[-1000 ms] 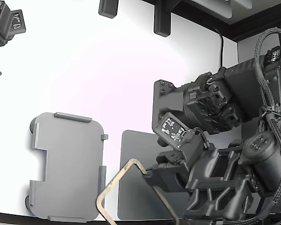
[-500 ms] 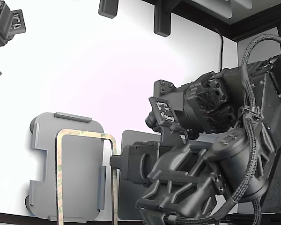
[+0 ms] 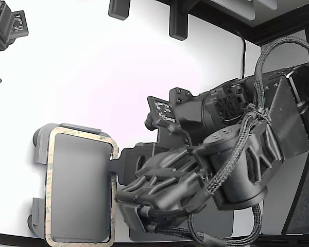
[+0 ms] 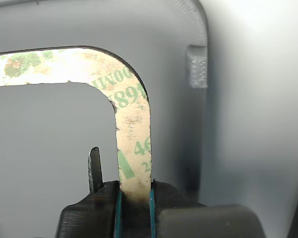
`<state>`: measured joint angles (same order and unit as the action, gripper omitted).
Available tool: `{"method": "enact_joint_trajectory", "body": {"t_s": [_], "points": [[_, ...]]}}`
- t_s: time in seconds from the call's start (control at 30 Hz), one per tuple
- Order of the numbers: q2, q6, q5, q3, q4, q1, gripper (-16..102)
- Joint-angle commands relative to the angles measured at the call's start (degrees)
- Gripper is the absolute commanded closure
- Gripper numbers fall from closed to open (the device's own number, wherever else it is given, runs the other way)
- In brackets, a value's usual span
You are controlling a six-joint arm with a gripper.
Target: Move top rectangular frame to the holder.
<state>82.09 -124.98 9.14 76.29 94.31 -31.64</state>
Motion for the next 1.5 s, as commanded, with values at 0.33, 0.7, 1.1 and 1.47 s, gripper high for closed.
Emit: {"method": "enact_joint_trajectory", "body": {"t_s": [0.33,0.7,1.1,1.47], "points": [[-2.29,1.23,-1.23,-2.29,0.53,2.02,97],[-2.90,1.41,-1.49,-0.88,0.53,1.93,97],[-3.69,1.49,-1.14,-0.62,0.53,2.11,93],[-4.04,1.58,-1.05,-0.53,0.53,2.29,90]]}}
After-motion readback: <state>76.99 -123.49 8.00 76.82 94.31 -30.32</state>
